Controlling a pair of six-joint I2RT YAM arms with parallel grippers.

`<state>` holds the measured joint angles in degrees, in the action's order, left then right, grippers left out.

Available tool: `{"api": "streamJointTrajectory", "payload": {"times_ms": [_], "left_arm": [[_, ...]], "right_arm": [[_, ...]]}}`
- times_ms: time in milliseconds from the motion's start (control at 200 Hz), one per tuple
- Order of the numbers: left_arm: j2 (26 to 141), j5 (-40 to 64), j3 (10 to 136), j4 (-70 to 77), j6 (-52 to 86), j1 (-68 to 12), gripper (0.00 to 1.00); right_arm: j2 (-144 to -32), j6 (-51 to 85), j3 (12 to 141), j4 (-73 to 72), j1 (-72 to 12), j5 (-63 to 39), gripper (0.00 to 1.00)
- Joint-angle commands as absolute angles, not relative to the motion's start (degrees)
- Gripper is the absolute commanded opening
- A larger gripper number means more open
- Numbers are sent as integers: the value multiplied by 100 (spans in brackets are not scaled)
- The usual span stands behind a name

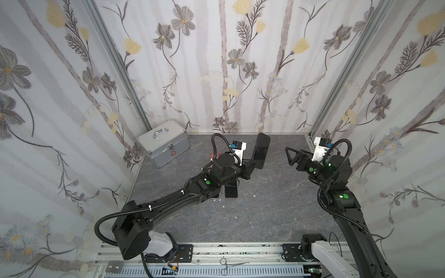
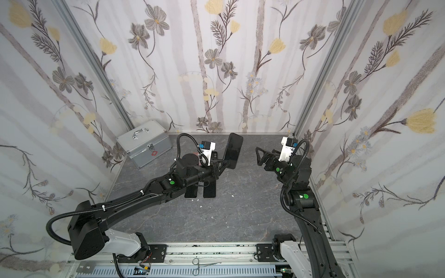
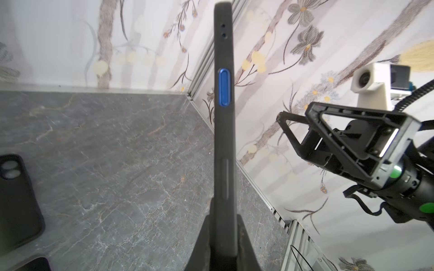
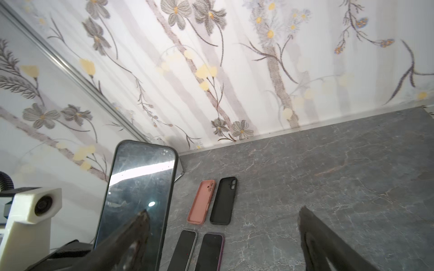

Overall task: Take the phone out of the phone case
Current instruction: Pass the phone, then remove the phone case from the phone.

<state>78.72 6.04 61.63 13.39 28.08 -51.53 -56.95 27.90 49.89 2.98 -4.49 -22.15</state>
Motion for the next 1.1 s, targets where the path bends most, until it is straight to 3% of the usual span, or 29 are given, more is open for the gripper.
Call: {"api": "streamJointTrajectory", "payload": {"times_ms": [0,245,435,789,1099], "left_arm": [[7411,169,6075,1485,2239,-5137,0],[6364,-25,5685,805,1777,-5088,0],[5516,681,4927,677,1076,-5049,0],[4794,2271,4441,121,-594,-4898,0],[4724,2488,4436,-43,-1240,-4889,0]], "right_arm": [[-5695,2801,5021,-291,-457,-3194,95],[-5580,3282,4560,-1718,-466,-4365,92],[-5590,2976,4552,-2068,-640,-5410,88],[-5892,1385,5484,-164,-1491,-6050,78],[-6176,733,6135,1233,-1779,-5963,74]]}}
